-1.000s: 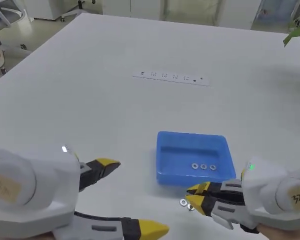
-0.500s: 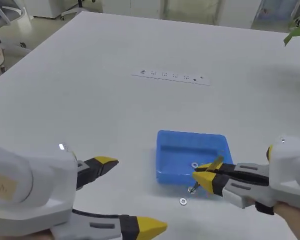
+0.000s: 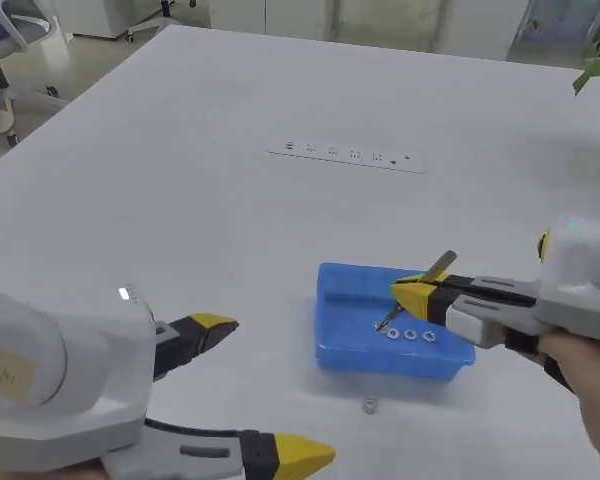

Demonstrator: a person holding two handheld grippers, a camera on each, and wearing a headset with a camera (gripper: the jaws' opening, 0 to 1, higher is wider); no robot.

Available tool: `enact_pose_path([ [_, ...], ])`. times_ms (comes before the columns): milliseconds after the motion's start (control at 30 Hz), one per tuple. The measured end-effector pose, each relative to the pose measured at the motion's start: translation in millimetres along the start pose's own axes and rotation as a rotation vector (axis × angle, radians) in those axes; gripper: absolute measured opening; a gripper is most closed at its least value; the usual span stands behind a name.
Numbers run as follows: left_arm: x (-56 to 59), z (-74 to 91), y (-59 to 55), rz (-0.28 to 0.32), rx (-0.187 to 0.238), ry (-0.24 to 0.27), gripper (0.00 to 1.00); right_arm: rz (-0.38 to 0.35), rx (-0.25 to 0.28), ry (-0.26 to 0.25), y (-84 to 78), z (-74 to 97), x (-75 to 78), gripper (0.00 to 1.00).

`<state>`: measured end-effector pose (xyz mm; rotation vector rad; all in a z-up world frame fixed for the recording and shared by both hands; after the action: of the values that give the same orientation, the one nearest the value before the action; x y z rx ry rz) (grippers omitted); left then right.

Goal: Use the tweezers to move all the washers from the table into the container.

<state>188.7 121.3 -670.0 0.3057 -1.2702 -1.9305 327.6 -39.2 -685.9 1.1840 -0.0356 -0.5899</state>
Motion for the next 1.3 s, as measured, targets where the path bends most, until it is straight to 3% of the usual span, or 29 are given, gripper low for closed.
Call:
enact_pose_path([
  [167, 0.0, 0.1, -1.0, 0.002, -0.003, 0.003, 0.87, -0.097, -0.029, -0.022, -8.7, -11.5, 17.6, 0.02],
  [267, -0.3, -0.1, -0.7, 0.006, -0.002, 0.003, 0.87, -0.081, -0.074, -0.052, -16.2, -19.1, 26.1, 0.02],
  [567, -1.5, -0.4, -0.1, 0.005, -0.003, 0.007, 0.87, -0.084, -0.124, -0.057, -27.2, -37.6, 33.6, 0.02],
  [900, -3.0, 1.9, -2.2, 0.009, -0.005, 0.013, 0.87, -0.089, -0.135, -0.057, -30.2, -39.8, 35.7, 0.03],
  [1167, -4.1, 3.3, -2.2, 0.011, -0.003, 0.020, 0.87, -0.043, -0.136, -0.040, -31.0, -38.7, 31.3, 0.03],
  [1300, -3.7, 3.0, -2.7, 0.012, -0.004, 0.021, 0.87, -0.032, -0.095, -0.038, -26.3, -32.8, 28.8, 0.03],
])
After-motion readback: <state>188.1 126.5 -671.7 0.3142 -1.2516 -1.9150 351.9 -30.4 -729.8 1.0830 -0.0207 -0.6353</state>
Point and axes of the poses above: the centre of the closed fingertips' face, and the gripper's own axes: z roughly backward along the fingers, x roughly to its right, y roughly out of its top, the point moved 6 cm from there along z, roughly backward along the fingers, and after that the axes turned 2 degrees about -x, right-handed, at the moved point
